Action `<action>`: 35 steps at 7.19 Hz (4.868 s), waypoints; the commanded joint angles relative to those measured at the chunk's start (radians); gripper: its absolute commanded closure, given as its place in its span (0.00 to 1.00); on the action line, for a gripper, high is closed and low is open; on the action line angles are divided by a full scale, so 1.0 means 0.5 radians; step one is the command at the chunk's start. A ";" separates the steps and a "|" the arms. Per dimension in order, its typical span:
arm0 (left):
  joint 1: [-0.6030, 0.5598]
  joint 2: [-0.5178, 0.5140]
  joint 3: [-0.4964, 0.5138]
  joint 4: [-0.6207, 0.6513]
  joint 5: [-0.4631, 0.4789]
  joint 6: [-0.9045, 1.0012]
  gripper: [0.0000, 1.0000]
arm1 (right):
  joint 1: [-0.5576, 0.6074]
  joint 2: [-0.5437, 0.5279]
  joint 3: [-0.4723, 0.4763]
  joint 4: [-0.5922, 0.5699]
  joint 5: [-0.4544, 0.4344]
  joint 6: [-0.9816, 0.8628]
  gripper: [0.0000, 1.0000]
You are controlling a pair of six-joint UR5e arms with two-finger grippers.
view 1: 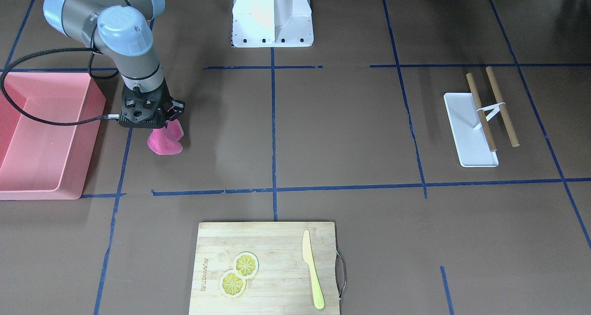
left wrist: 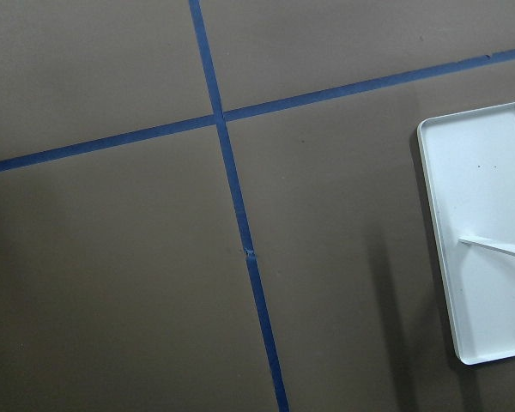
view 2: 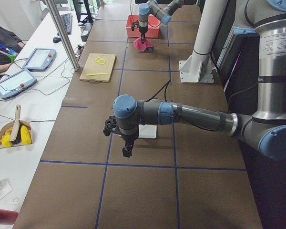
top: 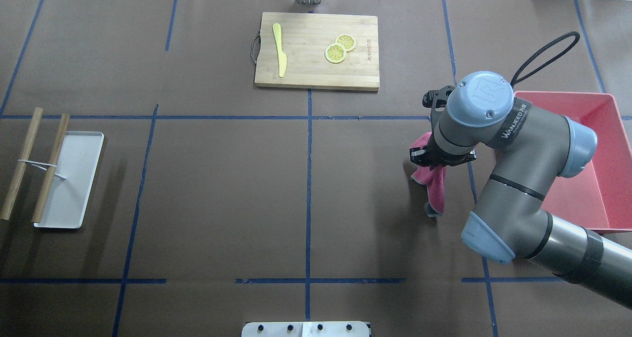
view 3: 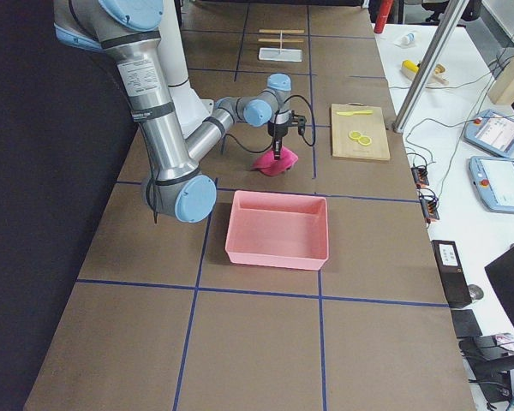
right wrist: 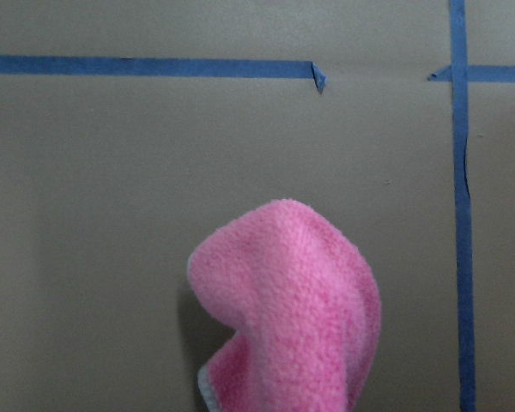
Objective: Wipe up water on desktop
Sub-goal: 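Drag the pink cloth across the table with the right gripper, wiping back and forth, then carry the pink cloth into the pink bin with the right gripper and release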
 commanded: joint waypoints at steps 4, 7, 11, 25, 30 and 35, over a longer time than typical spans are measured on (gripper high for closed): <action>-0.002 0.018 0.001 -0.003 -0.002 0.004 0.00 | -0.316 0.466 -0.386 0.305 -0.134 0.634 1.00; -0.002 0.018 0.004 -0.003 -0.002 0.004 0.00 | -0.418 0.838 -0.611 0.302 -0.196 0.899 1.00; -0.002 0.018 -0.002 -0.003 -0.002 0.001 0.00 | -0.278 0.380 -0.278 0.274 -0.114 0.564 1.00; -0.002 0.018 0.001 -0.003 -0.002 0.001 0.00 | -0.235 0.713 -0.470 0.256 -0.025 0.725 1.00; -0.002 0.018 -0.017 -0.006 -0.076 -0.186 0.00 | 0.421 0.275 0.093 -0.185 0.413 -0.104 1.00; -0.002 0.018 -0.036 -0.006 -0.079 -0.192 0.00 | 1.184 -0.574 0.453 -0.343 0.730 -1.481 1.00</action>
